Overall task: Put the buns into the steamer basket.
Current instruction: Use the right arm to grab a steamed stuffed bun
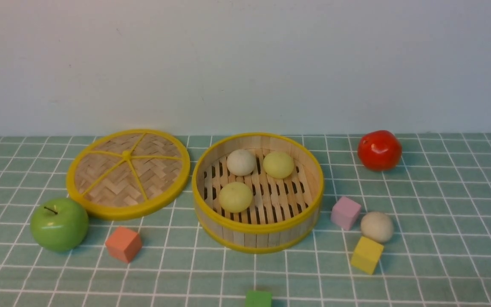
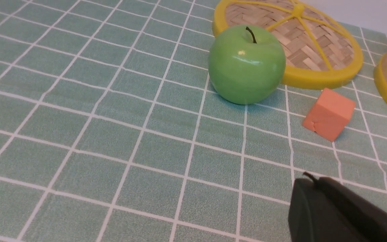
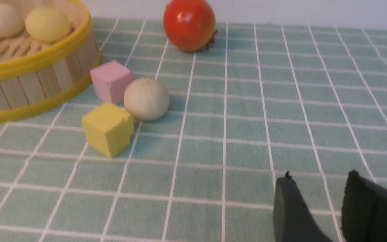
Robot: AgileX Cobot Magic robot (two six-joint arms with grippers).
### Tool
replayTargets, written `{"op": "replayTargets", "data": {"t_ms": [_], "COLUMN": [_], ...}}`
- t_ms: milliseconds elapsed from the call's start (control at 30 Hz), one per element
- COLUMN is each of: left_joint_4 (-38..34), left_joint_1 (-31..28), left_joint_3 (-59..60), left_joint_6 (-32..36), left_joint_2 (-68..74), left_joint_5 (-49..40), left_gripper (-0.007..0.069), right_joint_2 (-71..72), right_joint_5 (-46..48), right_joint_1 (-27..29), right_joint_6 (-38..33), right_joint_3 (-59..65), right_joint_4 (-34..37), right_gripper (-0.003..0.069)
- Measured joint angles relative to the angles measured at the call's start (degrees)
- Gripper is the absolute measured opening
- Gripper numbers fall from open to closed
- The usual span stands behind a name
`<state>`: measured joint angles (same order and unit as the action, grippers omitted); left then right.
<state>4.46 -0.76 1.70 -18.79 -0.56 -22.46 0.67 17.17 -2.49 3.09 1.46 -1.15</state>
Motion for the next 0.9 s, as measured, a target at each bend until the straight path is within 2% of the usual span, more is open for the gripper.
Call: {"op": "replayTargets", "data": {"t_ms": [200,400,667,900], "left_joint_4": [0.05,0.05,0.05,0.05], "left_joint_1": [0.0,0.0,0.0,0.0], "left_joint_3": [0.0,0.0,0.0,0.0], "left_joint_6": [0.0,0.0,0.0,0.0], "left_joint_2": [0.0,0.0,0.0,0.0], "left_joint_5": [0.0,0.0,0.02,0.02], "left_gripper": [-0.001,-0.0006,-0.0003,-0.0003], "right_joint_2": [0.0,0.0,0.0,-2.6], "right_joint_5": [-9.55,-17.17,-20.41,-19.06], "right_joint_1": [0.0,0.0,0.0,0.0], "right_joint_6": [0.11,4.53,6.85,7.1], "right_joint_3": [-0.01,-0.01,-0.32,-11.95], "right_joint_4": [3.3,8.91,10.78,11.12], "right_gripper": [0.0239,0.0239,0.0239,0.0239]}}
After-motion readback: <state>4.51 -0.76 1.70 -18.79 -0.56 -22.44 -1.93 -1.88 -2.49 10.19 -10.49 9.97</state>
